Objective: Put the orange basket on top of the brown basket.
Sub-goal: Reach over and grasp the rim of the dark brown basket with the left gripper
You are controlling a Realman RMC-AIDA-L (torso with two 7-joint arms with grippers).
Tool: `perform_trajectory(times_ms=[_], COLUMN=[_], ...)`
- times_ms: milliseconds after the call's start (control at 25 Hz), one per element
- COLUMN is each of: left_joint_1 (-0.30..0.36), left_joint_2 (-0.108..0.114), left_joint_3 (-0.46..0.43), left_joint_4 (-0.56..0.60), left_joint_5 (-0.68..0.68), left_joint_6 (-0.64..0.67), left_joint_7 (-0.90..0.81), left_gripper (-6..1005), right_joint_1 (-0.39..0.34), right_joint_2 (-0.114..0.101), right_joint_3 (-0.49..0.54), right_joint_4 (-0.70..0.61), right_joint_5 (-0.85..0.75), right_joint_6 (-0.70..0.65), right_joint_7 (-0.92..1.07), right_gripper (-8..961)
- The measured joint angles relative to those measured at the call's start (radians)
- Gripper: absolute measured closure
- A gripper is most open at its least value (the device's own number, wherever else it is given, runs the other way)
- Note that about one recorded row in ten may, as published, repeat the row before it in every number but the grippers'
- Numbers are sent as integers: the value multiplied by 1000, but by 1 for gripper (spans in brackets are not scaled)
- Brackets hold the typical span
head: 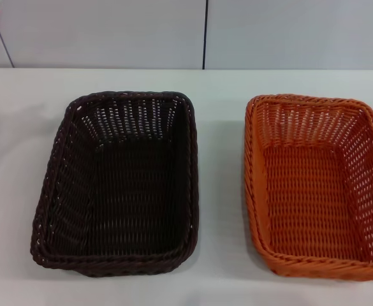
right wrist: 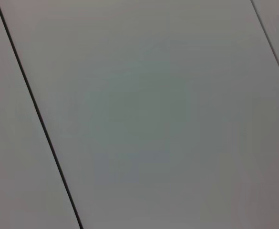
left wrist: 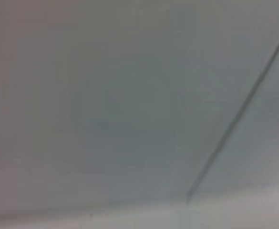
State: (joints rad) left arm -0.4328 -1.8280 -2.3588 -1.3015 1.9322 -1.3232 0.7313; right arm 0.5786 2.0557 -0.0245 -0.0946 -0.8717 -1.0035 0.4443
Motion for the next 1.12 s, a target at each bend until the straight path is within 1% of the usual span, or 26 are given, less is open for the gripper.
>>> perform_trajectory(times_ms=[40, 80, 120, 160, 240, 280, 320, 400, 440, 520, 640, 680, 720, 760, 800, 840, 920, 1040, 1080, 1120], left_joint_1=[-54, -73, -78, -82, -89, -100, -108, -128, -135, -141, -139, -136, -134, -134, -130, -130, -127, -119, -96, -96], left_joint_2=[29, 34, 32, 22, 3, -12, -23, -53, -72, -103, -157, -171, -183, -183, -215, -215, -227, -230, -231, -231], left_joint_3=[-9, -12, -12, -8, 3, 11, 13, 17, 20, 25, 28, 27, 28, 28, 28, 28, 33, 44, 77, 77], left_joint_4=[-75, -117, -145, -190, -245, -275, -288, -304, -307, -306, -299, -298, -297, -297, -288, -288, -271, -257, -243, -243], left_joint_5=[167, 232, 259, 296, 348, 389, 414, 473, 505, 548, 596, 610, 623, 623, 665, 665, 685, 690, 686, 686], left_joint_6=[-161, -237, -265, -299, -339, -373, -390, -421, -428, -427, -400, -386, -376, -376, -347, -347, -326, -304, -263, -263], left_joint_7=[-144, -200, -223, -247, -277, -296, -305, -315, -317, -322, -331, -331, -331, -331, -332, -332, -336, -346, -370, -370], left_gripper=[364, 363, 362, 361, 359, 357, 356, 354, 353, 351, 313, 300, 288, 275, 262, 250, 224, 195, 190, 186], right_joint_1=[0, 1, 1, 1, 2, 2, 2, 3, 3, 3, 3, 3, 2, 0, -1, -1, -2, -7, -8, -9], right_joint_2=[0, -1, -1, -1, -2, -3, -3, -3, -3, -3, -3, -3, -3, -3, -3, -3, -3, -3, -3, -3], right_joint_3=[0, 0, 0, 0, 0, 0, 0, 0, 0, 0, 0, 0, 0, 0, 1, 1, 1, 2, 2, 2], right_joint_4=[0, -1, -1, -2, -4, -5, -6, -8, -8, -8, -10, -11, -12, -13, -13, -13, -13, -14, -14, -14], right_joint_5=[0, 1, 1, 1, 1, 2, 2, 9, 13, 22, 26, 26, 27, 28, 45, 45, 68, 79, 79, 79], right_joint_6=[0, 0, 1, 3, 9, 12, 14, 16, 16, 16, 16, 16, 16, 16, 20, 20, 25, 26, 26, 26], right_joint_7=[0, 0, 0, 0, 0, 0, 0, 0, 0, 0, 1, 1, 1, 1, 1, 1, -2, -3, -3, -3], right_gripper=[403, 403, 403, 403, 403, 403, 403, 403, 403, 403, 403, 403, 403, 403, 403, 403, 403, 403, 403, 403])
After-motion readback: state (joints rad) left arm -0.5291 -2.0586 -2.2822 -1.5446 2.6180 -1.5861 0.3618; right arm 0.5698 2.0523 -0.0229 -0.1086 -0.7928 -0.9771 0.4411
